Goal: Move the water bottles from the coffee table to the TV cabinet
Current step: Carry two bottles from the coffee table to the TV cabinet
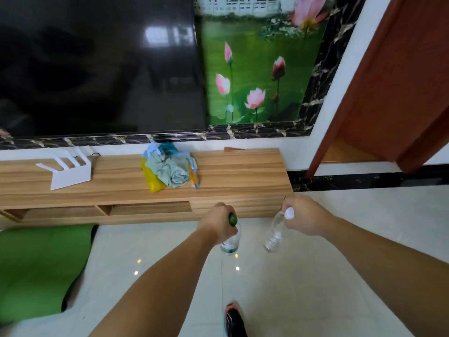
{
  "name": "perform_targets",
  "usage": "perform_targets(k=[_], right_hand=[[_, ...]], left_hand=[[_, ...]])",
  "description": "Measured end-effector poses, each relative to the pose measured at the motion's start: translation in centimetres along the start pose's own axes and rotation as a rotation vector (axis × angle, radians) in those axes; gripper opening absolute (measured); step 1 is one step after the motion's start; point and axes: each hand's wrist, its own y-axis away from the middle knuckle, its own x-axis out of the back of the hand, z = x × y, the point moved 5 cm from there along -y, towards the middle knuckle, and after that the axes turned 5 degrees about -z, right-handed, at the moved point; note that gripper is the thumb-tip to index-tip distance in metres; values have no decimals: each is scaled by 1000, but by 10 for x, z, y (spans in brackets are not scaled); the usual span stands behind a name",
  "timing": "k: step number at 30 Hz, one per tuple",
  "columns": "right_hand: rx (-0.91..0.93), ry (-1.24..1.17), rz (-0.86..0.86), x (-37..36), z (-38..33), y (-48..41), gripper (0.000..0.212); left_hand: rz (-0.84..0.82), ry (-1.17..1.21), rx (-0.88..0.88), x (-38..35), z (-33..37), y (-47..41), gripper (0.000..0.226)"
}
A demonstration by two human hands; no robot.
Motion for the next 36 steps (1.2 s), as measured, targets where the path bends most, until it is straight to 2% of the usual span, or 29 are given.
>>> perform_targets(k=[11, 20, 28, 36], right_hand=[[-6, -28, 33, 83, 41, -139, 14], [56, -53, -90, 123, 86, -263, 14], [-6, -111, -140, 143, 109, -352, 21], [-57, 9, -264, 145, 137, -429, 19]], left_hand=[[10, -22, -30, 46, 31, -173, 36], [-45, -119, 60, 60, 69, -285, 34], [80, 200, 158, 61, 72, -374, 29], [18, 300, 268, 49, 41, -466, 30]])
